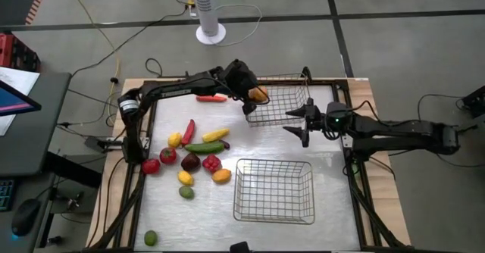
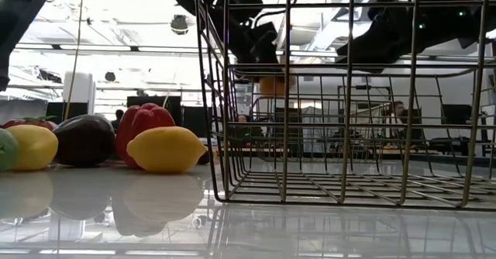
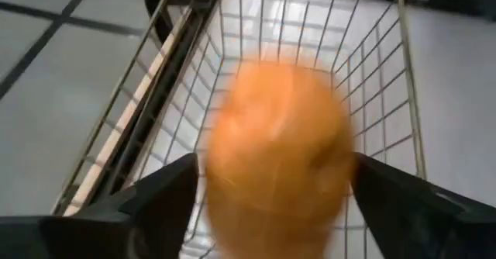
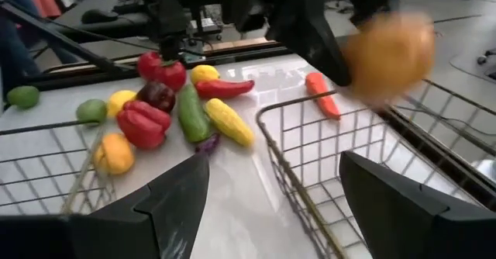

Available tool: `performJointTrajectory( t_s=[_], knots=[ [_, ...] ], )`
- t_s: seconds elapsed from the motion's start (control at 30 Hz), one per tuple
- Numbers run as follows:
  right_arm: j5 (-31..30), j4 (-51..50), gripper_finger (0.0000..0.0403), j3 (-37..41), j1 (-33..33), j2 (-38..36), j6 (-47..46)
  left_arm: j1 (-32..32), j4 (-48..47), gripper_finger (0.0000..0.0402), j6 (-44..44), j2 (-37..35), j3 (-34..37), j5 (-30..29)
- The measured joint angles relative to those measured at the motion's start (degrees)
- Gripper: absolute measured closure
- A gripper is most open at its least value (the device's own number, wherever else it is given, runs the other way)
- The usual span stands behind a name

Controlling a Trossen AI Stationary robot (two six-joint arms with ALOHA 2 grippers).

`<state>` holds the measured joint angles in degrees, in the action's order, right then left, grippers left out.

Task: Sort produce into baskets
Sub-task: Put the brown potato into the top wire basket, then put the orange carrot into the top wire basket

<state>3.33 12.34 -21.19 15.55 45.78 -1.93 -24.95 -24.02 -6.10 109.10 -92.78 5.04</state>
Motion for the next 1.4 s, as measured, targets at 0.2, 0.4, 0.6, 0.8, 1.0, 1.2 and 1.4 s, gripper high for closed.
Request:
performJointTrajectory(
  t_s=[0.2,0.4,0.6,0.8,1.0,1.2,1.4],
  knots=[
    [0.0,-1.3,0.0088,0.0,-0.8,-1.2,1.2,-1.0,-7.1,0.0029,-3.1,-2.6,-3.1,-3.2],
    [-0.1,-4.4,0.0088,0.0,-0.9,-3.3,1.3,-7.4,-19.3,0.0038,-7.7,-5.4,0.4,-3.3],
    [-0.1,-4.8,0.0088,0.0,-1.0,-3.5,1.3,-14.5,-19.1,0.0055,-13.4,-6.2,8.4,-1.7],
    [-0.1,-4.7,0.0088,0.0,-1.3,-3.4,1.1,-18.2,-16.1,0.0073,-19.2,-6.1,14.1,-2.3],
    [-0.1,-4.7,0.0088,0.0,-1.3,-3.4,0.9,-21.3,-13.4,0.0092,-23.5,-6.1,19.0,-2.7],
    [-0.1,-4.7,0.0088,0.0,-1.3,-3.4,0.9,-23.1,-8.8,0.0114,-24.3,-6.1,23.4,-2.3],
    [-0.1,-4.6,0.0088,0.0,-1.3,-3.4,0.9,-22.6,-7.9,0.0127,-25.5,-6.0,26.6,-2.5]
  ],
)
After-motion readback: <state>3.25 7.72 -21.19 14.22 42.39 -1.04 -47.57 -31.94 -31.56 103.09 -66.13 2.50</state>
